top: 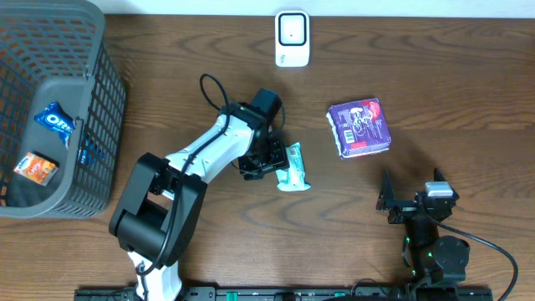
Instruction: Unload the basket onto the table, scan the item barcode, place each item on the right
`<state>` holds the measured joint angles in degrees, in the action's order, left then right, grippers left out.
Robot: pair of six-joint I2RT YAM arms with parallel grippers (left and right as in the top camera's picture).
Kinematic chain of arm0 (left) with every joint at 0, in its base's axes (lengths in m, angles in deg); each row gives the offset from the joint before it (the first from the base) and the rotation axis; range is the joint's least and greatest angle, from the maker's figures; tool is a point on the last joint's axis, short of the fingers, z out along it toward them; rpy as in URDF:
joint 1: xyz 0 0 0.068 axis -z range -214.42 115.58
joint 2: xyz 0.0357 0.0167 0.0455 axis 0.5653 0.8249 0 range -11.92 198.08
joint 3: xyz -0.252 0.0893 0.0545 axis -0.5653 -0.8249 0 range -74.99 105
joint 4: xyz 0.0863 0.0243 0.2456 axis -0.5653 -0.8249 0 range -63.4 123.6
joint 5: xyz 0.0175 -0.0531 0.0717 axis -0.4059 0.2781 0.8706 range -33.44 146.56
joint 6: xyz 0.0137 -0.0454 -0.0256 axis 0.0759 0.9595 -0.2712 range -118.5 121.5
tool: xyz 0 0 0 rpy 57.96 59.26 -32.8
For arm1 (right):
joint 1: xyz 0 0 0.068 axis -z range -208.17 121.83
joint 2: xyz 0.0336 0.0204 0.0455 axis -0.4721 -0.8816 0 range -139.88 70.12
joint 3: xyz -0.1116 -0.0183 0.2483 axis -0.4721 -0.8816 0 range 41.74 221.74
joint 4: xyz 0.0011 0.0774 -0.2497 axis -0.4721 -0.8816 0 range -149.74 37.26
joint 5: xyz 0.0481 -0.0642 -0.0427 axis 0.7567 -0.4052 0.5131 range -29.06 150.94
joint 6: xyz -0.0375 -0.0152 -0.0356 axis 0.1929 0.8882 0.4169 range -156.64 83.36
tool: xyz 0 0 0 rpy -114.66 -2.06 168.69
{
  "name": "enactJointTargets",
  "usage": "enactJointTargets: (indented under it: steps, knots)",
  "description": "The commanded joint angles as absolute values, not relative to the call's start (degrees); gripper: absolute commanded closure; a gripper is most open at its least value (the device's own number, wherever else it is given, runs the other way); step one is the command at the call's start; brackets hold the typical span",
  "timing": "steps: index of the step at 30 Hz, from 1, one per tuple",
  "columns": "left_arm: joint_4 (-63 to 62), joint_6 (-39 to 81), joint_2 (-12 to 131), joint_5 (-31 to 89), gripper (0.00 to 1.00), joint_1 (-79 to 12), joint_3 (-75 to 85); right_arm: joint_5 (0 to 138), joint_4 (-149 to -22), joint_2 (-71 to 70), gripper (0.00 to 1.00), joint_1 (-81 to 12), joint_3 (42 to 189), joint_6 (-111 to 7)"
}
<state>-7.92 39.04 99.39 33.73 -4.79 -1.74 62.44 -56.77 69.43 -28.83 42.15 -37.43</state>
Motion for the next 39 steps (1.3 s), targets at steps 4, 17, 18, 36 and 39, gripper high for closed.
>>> enactJointTargets:
  steps: [4, 17, 18, 36, 39]
  knots:
    - [-1.60, 41.08, 99.67, 34.95, 0.46, -5.08, -6.38, 62.35, -57.03, 69.74, 0.01, -29.34, 42.06, -37.00]
    - [5.57, 32.90, 99.15, 32.86, 0.48, -6.15, -6.38, 62.33, -57.03, 69.74, 0.01, -29.34, 42.06, -37.00]
    - [4.50, 31.74, 98.71, 33.10, 0.48, -6.69, -5.61, 62.33, -57.03, 69.74, 0.01, -29.34, 42.06, -37.00]
    - [-2.45, 22.45, 92.96, 26.60, 0.27, -6.26, -4.50, 62.33, -57.03, 69.74, 0.01, -29.34, 42.06, -37.00]
    - [0.67, 22.78, 97.59, 26.60, 0.32, -4.38, -4.50, 62.33, -57.03, 69.74, 0.01, -29.34, 42.06, -37.00]
